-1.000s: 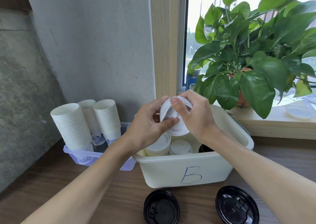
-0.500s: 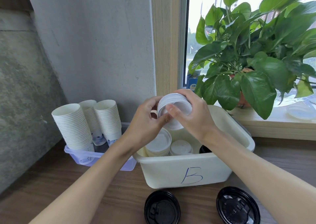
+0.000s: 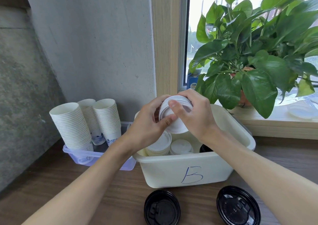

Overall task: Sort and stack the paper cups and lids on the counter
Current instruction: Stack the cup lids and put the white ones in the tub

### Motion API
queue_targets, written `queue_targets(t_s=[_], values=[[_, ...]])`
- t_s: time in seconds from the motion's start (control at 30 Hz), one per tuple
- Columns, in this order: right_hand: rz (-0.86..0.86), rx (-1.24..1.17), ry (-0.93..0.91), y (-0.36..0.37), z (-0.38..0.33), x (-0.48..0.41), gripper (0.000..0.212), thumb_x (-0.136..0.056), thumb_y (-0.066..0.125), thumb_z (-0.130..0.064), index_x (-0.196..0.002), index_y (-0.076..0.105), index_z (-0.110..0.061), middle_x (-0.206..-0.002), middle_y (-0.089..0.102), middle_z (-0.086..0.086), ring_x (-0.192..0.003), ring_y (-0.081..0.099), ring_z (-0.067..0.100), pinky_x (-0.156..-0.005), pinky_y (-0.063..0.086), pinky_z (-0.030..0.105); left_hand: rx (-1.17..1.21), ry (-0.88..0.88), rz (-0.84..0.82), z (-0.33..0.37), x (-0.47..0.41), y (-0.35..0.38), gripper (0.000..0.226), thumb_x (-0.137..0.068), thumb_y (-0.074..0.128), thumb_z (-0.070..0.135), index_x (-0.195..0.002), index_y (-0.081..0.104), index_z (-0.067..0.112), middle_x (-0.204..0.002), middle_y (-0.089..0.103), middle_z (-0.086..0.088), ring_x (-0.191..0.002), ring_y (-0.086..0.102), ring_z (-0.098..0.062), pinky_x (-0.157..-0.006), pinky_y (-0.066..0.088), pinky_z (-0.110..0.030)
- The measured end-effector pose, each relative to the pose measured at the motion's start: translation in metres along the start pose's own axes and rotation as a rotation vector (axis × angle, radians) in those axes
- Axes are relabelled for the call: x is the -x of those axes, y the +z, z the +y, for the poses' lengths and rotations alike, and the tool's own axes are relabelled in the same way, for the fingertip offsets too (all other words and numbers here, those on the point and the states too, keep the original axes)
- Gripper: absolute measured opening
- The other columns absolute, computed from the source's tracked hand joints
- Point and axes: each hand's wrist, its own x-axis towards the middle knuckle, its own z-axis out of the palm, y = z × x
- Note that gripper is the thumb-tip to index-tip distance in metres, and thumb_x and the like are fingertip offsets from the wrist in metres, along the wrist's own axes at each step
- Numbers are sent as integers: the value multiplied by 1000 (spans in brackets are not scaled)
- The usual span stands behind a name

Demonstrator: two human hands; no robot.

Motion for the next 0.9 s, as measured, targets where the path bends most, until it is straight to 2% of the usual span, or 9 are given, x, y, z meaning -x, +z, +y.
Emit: queue_targets(t_s=[0.2, 0.37, 0.53, 0.6, 0.67, 0.73, 0.8, 0.83, 0.9], values=[[12, 33, -33, 1, -2, 0, 60, -77, 51, -61, -83, 61, -2, -75, 60, 6, -69, 54, 18, -63, 44, 28, -40, -24, 20, -2, 0, -1, 37, -95, 70, 15, -131, 60, 14, -114, 71, -3, -104, 68, -19, -88, 55, -28], [-26, 20, -1, 0, 2, -2, 47, -82, 57, -50, -87, 64, -3, -78, 62, 4, -71, 56, 16, -64, 42, 20, -59, -48, 17, 0, 1, 0, 36, -95, 70, 16, -130, 61, 14, -116, 71, -2, -106, 67, -18, -90, 55, -28], [-224, -84, 111, -8, 11, -3, 36, -86, 50, -53, -93, 66, -22, -84, 65, -5, -77, 57, 3, -66, 43, 16, -113, -123, 28, -6, -2, -12, 33, -91, 75, 18, -123, 66, 18, -110, 75, 2, -103, 70, -15, -91, 57, -35], [-277, -165, 202, -14, 18, -3, 44, -90, 44, -55, -101, 65, -17, -93, 67, 3, -83, 61, 9, -76, 48, 24, -141, -172, 48, -12, -1, -18, 35, -88, 79, 22, -121, 68, 22, -109, 75, 7, -103, 70, -10, -96, 56, -40], [-284, -188, 286, -21, 25, -5, 45, -96, 40, -49, -106, 63, -11, -93, 68, 10, -78, 66, 15, -74, 52, 34, -228, -203, 71, -18, 4, -20, 42, -84, 81, 33, -122, 68, 22, -110, 74, 10, -107, 68, -11, -101, 52, -45], [-361, -39, 330, -26, 36, -6, 32, -101, 40, -41, -100, 62, -18, -90, 68, 7, -77, 68, 18, -71, 52, 32, -298, -227, 92, -23, 7, -20, 50, -77, 74, 45, -121, 69, 22, -110, 74, 10, -108, 67, -13, -106, 46, -48], [-530, 145, 380, -26, 48, -5, 21, -99, 46, -38, -96, 62, -24, -92, 67, 3, -85, 68, 21, -74, 51, 29, -315, -240, 133, -25, 7, -20, 48, -75, 69, 49, -116, 69, 24, -105, 73, 13, -104, 66, -13, -106, 45, -50], [-608, 225, 412, -24, 54, -3, 21, -97, 49, -39, -100, 62, -23, -96, 67, 2, -91, 66, 21, -79, 51, 31, -330, -246, 156, -26, 6, -20, 47, -75, 68, 50, -115, 68, 25, -104, 72, 14, -103, 66, -13, -107, 43, -53], [-725, 356, 459, -19, 64, 0, 39, -92, 56, -46, -116, 60, -16, -109, 63, 2, -100, 60, 19, -88, 48, 31, -376, -257, 185, -28, 4, -20, 45, -81, 70, 48, -117, 66, 23, -103, 70, 11, -102, 64, -16, -109, 39, -56]])
